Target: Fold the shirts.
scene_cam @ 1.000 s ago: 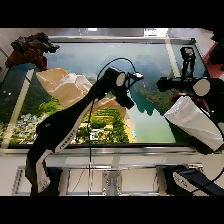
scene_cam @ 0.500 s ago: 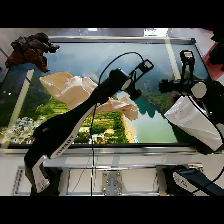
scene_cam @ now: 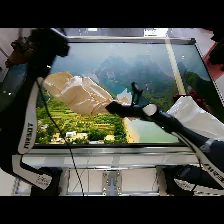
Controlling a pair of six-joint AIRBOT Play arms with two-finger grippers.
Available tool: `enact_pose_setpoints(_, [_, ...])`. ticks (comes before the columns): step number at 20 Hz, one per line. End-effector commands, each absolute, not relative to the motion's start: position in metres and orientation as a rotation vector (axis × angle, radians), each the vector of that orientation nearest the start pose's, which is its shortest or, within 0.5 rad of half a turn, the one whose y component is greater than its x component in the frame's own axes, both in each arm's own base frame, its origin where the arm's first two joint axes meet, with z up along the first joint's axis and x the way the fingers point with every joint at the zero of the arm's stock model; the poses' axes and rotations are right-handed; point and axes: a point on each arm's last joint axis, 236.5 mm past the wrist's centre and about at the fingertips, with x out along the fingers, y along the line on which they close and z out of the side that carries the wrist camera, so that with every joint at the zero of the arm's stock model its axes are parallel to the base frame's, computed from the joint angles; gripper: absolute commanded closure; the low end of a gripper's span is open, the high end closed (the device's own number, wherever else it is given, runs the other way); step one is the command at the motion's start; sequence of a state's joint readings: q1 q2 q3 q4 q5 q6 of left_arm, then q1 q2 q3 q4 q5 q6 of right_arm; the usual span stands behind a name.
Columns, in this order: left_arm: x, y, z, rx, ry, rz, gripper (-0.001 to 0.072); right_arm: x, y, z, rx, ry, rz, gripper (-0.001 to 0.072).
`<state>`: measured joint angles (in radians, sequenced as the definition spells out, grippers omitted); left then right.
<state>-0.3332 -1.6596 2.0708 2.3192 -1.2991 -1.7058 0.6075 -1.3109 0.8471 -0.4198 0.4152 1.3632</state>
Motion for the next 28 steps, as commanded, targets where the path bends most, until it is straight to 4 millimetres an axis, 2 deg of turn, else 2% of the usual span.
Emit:
enact_pose_setpoints(1, [0.528,0.074,0.198,0.273,0.830,0.421,0.0008,0.324,0.385,-0.029,0.890,1.050,0.450,0.0144])
enact_pose_setpoints(2, [0.529,0.084,0.185,0.208,0.850,0.399,0.0008,0.327,0.390,-0.030,0.853,1.037,0.474,0.0145])
enact_pose_setpoints(3, [0.531,0.088,0.173,0.143,0.869,0.359,0.0008,0.341,0.385,-0.029,0.783,0.980,0.479,0.0146])
enact_pose_setpoints(5, [0.534,0.088,0.161,0.078,0.889,0.262,0.0008,0.375,0.355,-0.028,0.828,0.910,0.368,0.0145])
enact_pose_setpoints(9, [0.541,0.099,0.166,0.035,0.846,0.235,0.0008,0.401,0.320,-0.028,0.904,0.935,0.337,0.0167])
enact_pose_setpoints(11, [0.543,0.097,0.167,0.033,0.836,0.228,0.0008,0.415,0.301,-0.028,0.950,0.927,0.294,0.0174])
enact_pose_setpoints(12, [0.545,0.094,0.168,0.022,0.830,0.217,0.0008,0.416,0.297,-0.027,0.981,0.945,0.294,0.0174])
enact_pose_setpoints(15, [0.548,0.091,0.169,0.014,0.813,0.207,0.0008,0.402,0.305,-0.027,0.970,1.022,0.376,0.0175])
enact_pose_setpoints(21, [0.550,0.082,0.165,-0.020,0.821,0.176,0.0008,0.394,0.291,-0.040,0.894,1.074,0.329,0.0176])
enact_pose_setpoints(26, [0.550,0.082,0.164,-0.020,0.823,0.176,0.0008,0.389,0.250,-0.024,0.782,1.090,0.276,0.0177])
enact_pose_setpoints(28, [0.550,0.082,0.164,-0.021,0.823,0.175,0.0008,0.382,0.226,-0.031,0.721,1.127,0.195,0.0178])
